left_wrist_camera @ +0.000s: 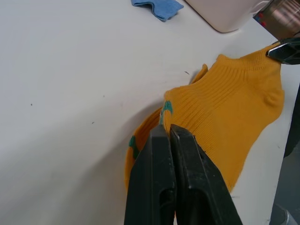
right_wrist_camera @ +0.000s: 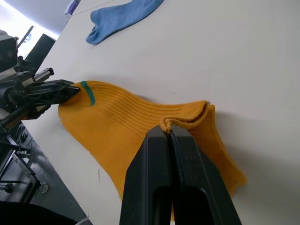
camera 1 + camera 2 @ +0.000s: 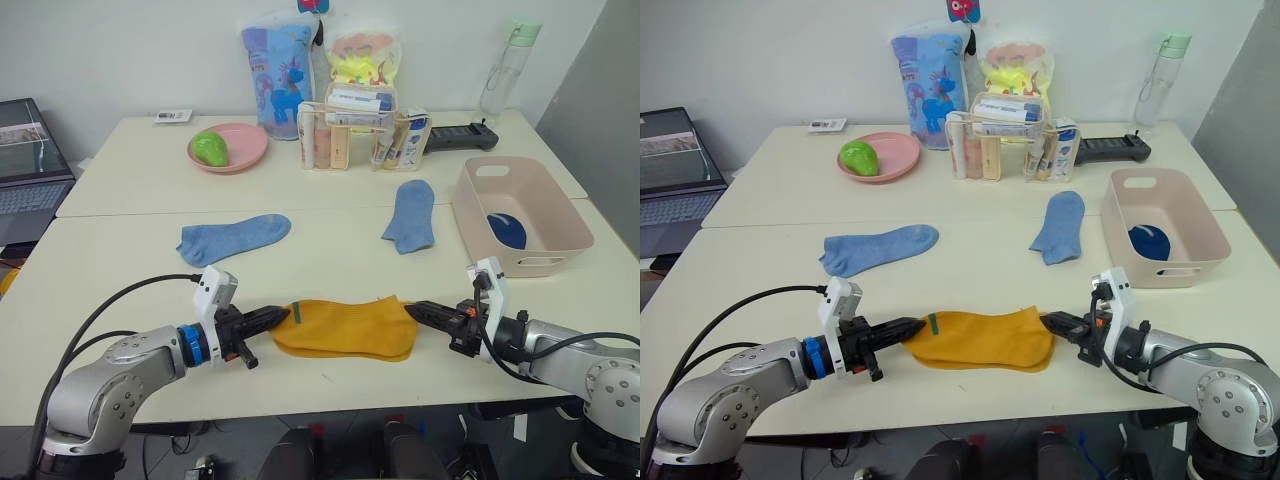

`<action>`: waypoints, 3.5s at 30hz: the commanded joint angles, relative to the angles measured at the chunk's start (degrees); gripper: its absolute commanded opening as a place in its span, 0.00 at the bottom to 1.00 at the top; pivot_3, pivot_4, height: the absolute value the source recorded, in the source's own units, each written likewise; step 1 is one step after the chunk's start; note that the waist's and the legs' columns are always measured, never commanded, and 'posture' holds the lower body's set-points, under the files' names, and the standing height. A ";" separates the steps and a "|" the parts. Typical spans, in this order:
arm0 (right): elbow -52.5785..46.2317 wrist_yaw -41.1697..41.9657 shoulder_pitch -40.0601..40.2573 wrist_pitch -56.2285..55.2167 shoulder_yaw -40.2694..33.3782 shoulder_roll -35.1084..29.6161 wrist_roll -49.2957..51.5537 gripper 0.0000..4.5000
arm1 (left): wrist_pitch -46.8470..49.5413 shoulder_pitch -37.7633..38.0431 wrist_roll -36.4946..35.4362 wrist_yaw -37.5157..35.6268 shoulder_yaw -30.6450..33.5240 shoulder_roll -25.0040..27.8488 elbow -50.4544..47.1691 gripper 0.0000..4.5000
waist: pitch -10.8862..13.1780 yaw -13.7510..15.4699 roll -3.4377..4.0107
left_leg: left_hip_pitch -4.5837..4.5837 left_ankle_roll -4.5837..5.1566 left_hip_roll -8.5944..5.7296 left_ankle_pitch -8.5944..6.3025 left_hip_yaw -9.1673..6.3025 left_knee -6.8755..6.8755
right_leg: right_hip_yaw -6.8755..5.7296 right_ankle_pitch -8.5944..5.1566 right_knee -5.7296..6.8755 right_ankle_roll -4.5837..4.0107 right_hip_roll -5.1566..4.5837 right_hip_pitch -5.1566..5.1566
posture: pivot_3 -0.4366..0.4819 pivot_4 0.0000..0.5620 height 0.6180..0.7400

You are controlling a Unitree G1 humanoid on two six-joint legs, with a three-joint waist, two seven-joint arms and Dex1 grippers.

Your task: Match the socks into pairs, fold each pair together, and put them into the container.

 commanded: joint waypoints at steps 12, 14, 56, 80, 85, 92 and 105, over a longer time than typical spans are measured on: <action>0.13 -1.51 2.03 -5.87 4.66 -1.51 0.92 0.00 | -1.83 -0.07 1.14 -0.20 -1.03 0.27 -0.43 0.00 | 0.00 0.27 0.00 | 0.00 0.01 0.00 0.00 0.01 0.00 | 0.00 0.00 -0.01 0.00 0.00 0.00 | 0.48 0.27 1.00; 0.29 -1.59 2.35 -6.43 5.14 -1.65 0.99 0.00 | -2.11 -0.01 1.43 -0.41 -1.11 0.49 -0.22 0.00 | 0.00 0.28 0.00 | 0.00 0.01 0.00 0.00 0.01 0.00 | 0.00 0.00 0.00 0.00 0.00 0.00 | 0.48 0.27 1.00; 1.92 1.55 5.84 -18.65 13.86 -10.10 -8.90 0.48 | -5.81 1.55 6.02 -3.08 -3.01 1.80 1.17 0.64 | 0.00 0.60 0.00 | -0.01 0.19 0.00 -0.11 0.00 0.01 | -0.01 0.00 -0.01 0.01 0.00 0.01 | 0.48 0.27 1.00; 19.36 29.87 -5.12 -61.84 41.77 -16.41 -44.54 0.00 | -36.13 -8.41 27.25 -16.98 -19.51 5.07 11.97 0.28 | 0.02 0.66 -0.04 | -0.03 -0.03 0.01 0.02 0.02 0.04 | -0.03 0.00 -0.07 0.00 0.00 0.01 | 0.48 0.27 1.00; 23.55 30.68 -1.46 -63.69 39.55 -16.98 -46.21 0.00 | -39.93 -5.98 31.08 -14.49 -19.44 3.70 16.41 0.01 | 0.02 0.73 -0.03 | -0.03 -0.03 0.01 0.02 0.00 0.04 | -0.03 0.00 -0.07 0.00 0.00 0.01 | 0.48 0.27 1.00; 21.37 32.09 3.94 -64.80 35.70 -18.59 -45.67 0.00 | -41.54 -3.00 30.14 -14.61 -16.34 4.18 18.55 0.01 | -0.03 0.79 -0.06 | 0.00 -0.02 0.00 0.01 -0.03 0.06 | -0.05 0.00 -0.05 0.00 0.00 0.05 | 0.48 0.27 1.00; 13.83 34.48 3.67 -58.09 35.45 -17.42 -41.15 0.00 | -38.54 -1.99 26.60 -19.00 -15.56 5.72 11.86 0.01 | -0.02 0.76 -0.06 | 0.01 -0.02 0.01 0.01 -0.04 0.06 | -0.06 0.00 -0.02 0.00 0.00 0.05 | 0.48 0.27 1.00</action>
